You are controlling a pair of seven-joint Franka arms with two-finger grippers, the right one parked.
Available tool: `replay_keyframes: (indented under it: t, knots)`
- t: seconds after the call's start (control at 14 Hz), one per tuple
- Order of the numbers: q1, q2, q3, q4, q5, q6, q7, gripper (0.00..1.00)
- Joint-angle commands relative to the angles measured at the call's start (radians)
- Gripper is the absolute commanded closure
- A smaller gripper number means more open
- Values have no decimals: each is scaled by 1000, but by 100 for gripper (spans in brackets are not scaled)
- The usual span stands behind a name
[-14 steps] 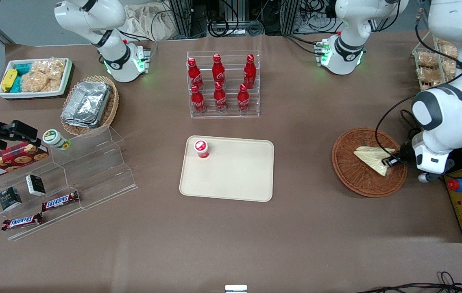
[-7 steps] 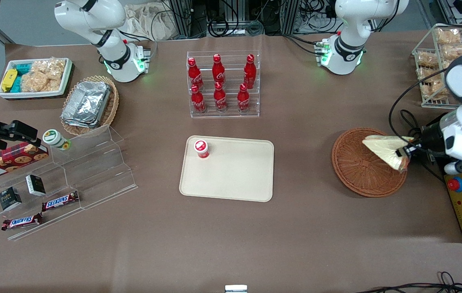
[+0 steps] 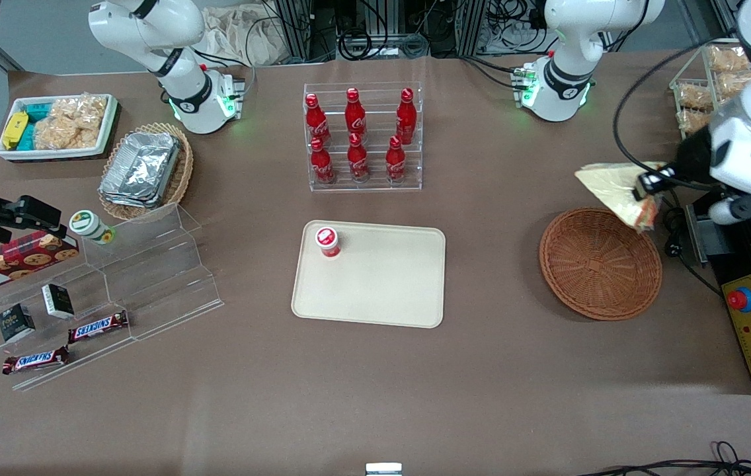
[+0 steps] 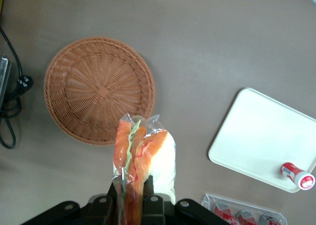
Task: Place sandwich from basket to tray
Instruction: 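Lift the sandwich out of the basket with the left gripper, then carry the sandwich over the cream tray and lower it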
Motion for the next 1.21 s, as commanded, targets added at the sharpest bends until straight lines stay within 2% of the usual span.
replay_keyframes:
  t: [0.0,0.21,0.5,0.71,0.93,1.14]
  knots:
    - [0,11,-147,65,61,-64,-138,79]
    - [0,52,-320,58,116,-61,-231,79]
    - [0,219,-508,59,252,-21,-336,79]
    - [-2,348,-560,56,347,58,-399,79]
    - [-78,503,-572,66,508,137,-423,77]
    - [-105,650,-569,69,648,247,-553,78]
